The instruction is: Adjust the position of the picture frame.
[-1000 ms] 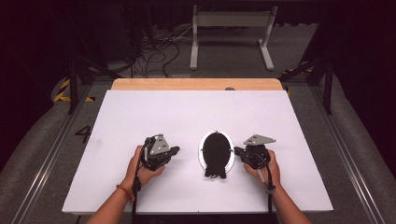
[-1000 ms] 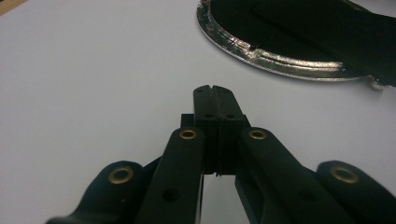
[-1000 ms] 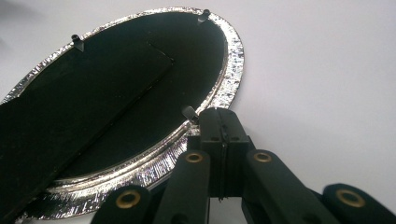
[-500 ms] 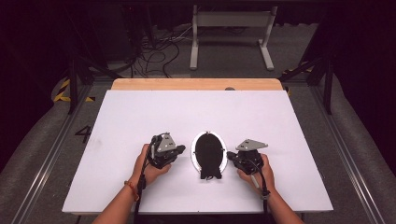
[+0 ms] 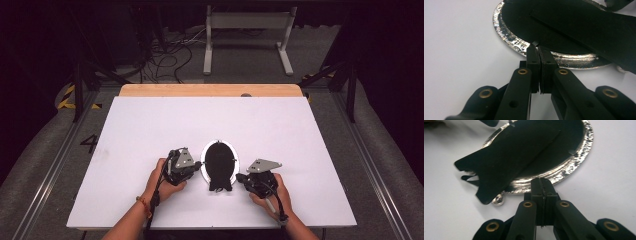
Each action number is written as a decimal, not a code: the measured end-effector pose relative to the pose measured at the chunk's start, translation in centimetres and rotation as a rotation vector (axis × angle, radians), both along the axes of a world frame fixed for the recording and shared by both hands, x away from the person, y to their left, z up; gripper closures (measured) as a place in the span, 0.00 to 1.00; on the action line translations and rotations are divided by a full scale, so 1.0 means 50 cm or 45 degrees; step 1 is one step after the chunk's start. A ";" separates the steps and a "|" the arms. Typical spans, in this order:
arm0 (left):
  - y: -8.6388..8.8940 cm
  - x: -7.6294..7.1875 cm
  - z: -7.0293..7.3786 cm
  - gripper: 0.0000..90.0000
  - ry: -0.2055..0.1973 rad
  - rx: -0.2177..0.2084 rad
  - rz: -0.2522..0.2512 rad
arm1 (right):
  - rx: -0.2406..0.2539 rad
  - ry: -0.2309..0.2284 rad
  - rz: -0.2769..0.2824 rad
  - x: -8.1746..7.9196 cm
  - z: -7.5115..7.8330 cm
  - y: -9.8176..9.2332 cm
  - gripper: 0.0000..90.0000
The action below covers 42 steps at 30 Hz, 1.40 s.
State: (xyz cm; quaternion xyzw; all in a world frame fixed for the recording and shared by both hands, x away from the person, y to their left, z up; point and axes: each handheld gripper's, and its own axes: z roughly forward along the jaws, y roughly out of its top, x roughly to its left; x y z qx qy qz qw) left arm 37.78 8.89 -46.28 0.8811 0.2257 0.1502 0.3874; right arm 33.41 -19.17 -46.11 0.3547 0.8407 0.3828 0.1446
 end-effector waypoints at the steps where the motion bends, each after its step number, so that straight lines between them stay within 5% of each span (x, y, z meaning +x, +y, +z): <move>1: -0.001 0.000 -0.003 0.98 0.002 0.014 -0.005 | 0.003 0.001 0.012 -0.002 0.000 0.003 1.00; 9: 0.000 -0.001 -0.005 1.00 0.004 0.016 0.001 | 0.002 0.004 0.092 -0.016 0.000 0.025 1.00; 19: 0.002 0.000 -0.006 1.00 0.013 0.013 0.005 | 0.026 0.024 0.087 -0.019 -0.003 0.030 1.00; 22: 0.002 0.000 -0.007 1.00 0.011 0.015 0.006 | -0.021 0.007 0.083 -0.022 0.001 0.037 1.00; 26: 0.002 0.001 -0.007 1.00 0.013 0.014 0.005 | 0.021 0.023 0.078 -0.020 -0.002 0.032 1.00; 42: 0.005 0.003 -0.007 1.00 0.019 0.006 0.019 | 0.028 0.006 0.077 -0.022 -0.005 0.037 1.00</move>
